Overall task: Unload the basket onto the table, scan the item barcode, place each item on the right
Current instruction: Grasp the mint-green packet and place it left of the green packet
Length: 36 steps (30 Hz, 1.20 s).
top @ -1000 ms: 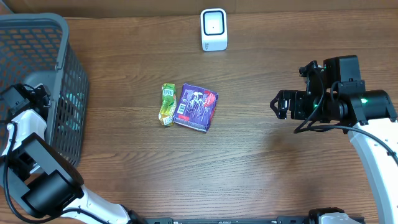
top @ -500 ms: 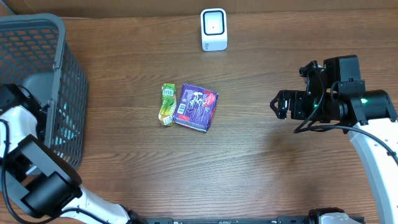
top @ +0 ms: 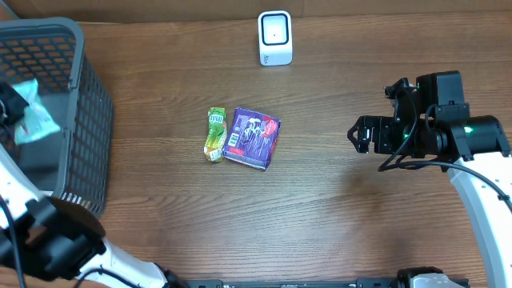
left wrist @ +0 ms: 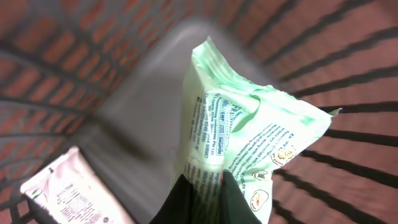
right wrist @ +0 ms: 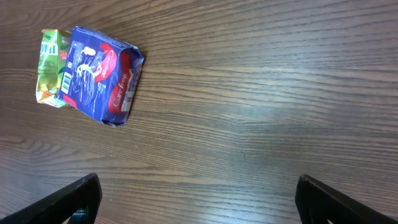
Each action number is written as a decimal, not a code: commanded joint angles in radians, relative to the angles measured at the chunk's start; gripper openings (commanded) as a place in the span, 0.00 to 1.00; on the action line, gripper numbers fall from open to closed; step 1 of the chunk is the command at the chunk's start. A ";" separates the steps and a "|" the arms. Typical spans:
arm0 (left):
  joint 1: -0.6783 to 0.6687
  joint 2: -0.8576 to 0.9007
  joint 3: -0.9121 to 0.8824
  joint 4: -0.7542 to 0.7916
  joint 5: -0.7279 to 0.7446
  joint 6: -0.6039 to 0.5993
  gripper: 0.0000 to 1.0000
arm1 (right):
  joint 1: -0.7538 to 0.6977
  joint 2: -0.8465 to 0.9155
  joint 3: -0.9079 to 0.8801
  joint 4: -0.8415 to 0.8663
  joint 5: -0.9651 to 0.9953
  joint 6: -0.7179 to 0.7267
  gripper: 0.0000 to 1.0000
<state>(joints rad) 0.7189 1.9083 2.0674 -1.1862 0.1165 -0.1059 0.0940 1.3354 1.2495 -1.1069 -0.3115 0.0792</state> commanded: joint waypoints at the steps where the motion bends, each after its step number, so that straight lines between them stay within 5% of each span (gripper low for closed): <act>1: -0.072 -0.135 0.060 -0.014 0.175 0.020 0.04 | 0.002 0.000 0.020 0.013 -0.012 0.006 1.00; 8: -0.386 -0.259 0.060 -0.087 0.218 0.213 0.04 | 0.002 0.000 0.020 0.029 -0.012 0.006 1.00; 15: -0.655 -0.188 -0.056 -0.151 -0.028 0.097 0.04 | 0.002 0.000 0.020 0.036 -0.012 0.006 1.00; 26: -0.703 -0.001 -0.476 0.052 -0.166 0.079 0.04 | 0.002 0.000 0.020 0.035 -0.012 0.003 1.00; 32: -0.703 0.043 -0.582 0.182 -0.095 0.083 0.04 | 0.002 0.000 0.020 0.035 -0.012 0.003 1.00; 33: -0.703 0.050 -0.583 0.191 -0.039 0.083 0.06 | 0.002 0.000 0.020 0.035 -0.012 0.003 1.00; 36: -0.711 0.062 -0.584 0.205 0.127 0.083 0.37 | 0.002 0.000 0.020 0.036 -0.012 0.003 1.00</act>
<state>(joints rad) 0.0193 1.9549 1.4841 -0.9905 0.0700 -0.0227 0.0940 1.3354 1.2495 -1.0740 -0.3145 0.0788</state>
